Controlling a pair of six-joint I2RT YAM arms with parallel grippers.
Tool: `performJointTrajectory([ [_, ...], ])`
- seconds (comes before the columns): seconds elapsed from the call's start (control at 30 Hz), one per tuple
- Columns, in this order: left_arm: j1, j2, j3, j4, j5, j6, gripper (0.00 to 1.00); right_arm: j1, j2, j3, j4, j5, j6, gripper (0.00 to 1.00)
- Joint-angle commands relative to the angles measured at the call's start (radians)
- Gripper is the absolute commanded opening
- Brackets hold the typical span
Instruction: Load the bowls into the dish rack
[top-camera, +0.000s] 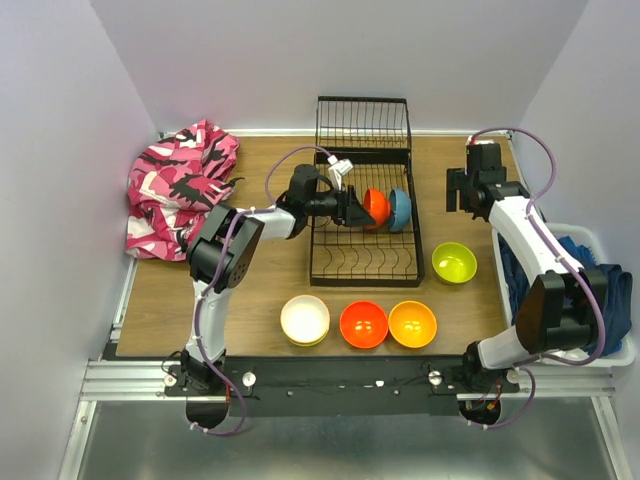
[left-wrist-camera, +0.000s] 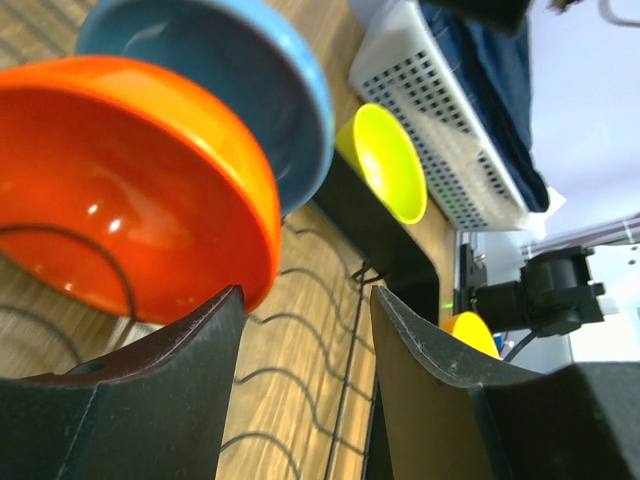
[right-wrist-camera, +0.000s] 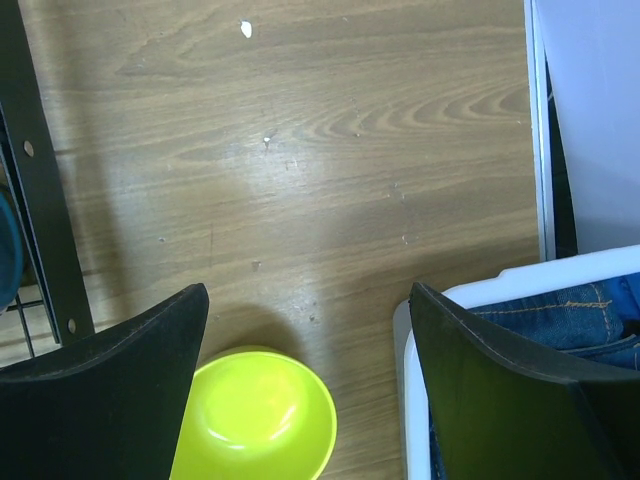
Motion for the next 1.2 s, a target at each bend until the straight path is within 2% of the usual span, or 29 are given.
performJointTrajectory([
  [0.0,0.001,-0.039,0.000,-0.119,-0.019,0.099,0.62,-0.001,-0.031,-0.014,0.015,-0.018,0.026,0.89],
  [0.37,0.082,-0.174,-0.058,-0.384,-0.058,0.339,0.64,-0.004,-0.036,-0.018,0.014,-0.037,0.032,0.89],
  [0.43,0.119,-0.238,-0.052,-0.551,-0.053,0.415,0.64,-0.006,-0.041,-0.011,0.012,-0.031,0.028,0.90],
  [0.47,0.130,-0.261,-0.043,-0.640,-0.046,0.561,0.64,-0.004,-0.042,-0.011,0.012,-0.028,0.026,0.90],
  [0.5,0.136,-0.324,-0.034,-0.811,-0.043,0.648,0.66,-0.005,-0.045,-0.011,0.014,-0.021,0.022,0.90],
  [0.53,0.137,-0.363,-0.037,-0.882,-0.049,0.740,0.66,-0.007,-0.051,-0.013,0.015,-0.020,0.022,0.90],
  [0.57,0.136,-0.399,-0.046,-0.945,-0.056,0.932,0.66,-0.006,-0.054,-0.025,0.024,-0.020,0.020,0.90],
  [0.63,0.121,-0.495,-0.071,-1.082,-0.076,1.064,0.66,-0.009,-0.057,-0.034,0.034,-0.020,0.017,0.90],
  [0.7,0.078,-0.565,-0.068,-1.200,-0.078,1.232,0.65,-0.010,-0.057,-0.021,0.028,-0.029,0.017,0.90],
  [0.77,0.011,-0.617,-0.074,-1.243,-0.093,1.300,0.65,-0.009,-0.053,-0.001,0.026,-0.032,0.009,0.90],
  [0.8,-0.016,-0.669,-0.081,-1.284,-0.098,1.380,0.65,-0.010,-0.050,0.019,0.025,-0.031,0.011,0.90],
  [0.93,-0.158,-0.740,-0.078,-1.387,-0.217,1.517,0.64,-0.012,-0.044,0.091,0.052,-0.026,-0.070,0.90],
  [1.0,-0.241,-0.756,-0.083,-1.406,-0.320,1.517,0.63,-0.016,-0.031,0.134,0.057,-0.035,-0.093,0.90],
  [1.17,-0.398,-0.762,-0.098,-1.388,-0.424,1.401,0.59,-0.050,-0.025,0.203,0.063,-0.069,-0.060,0.91],
])
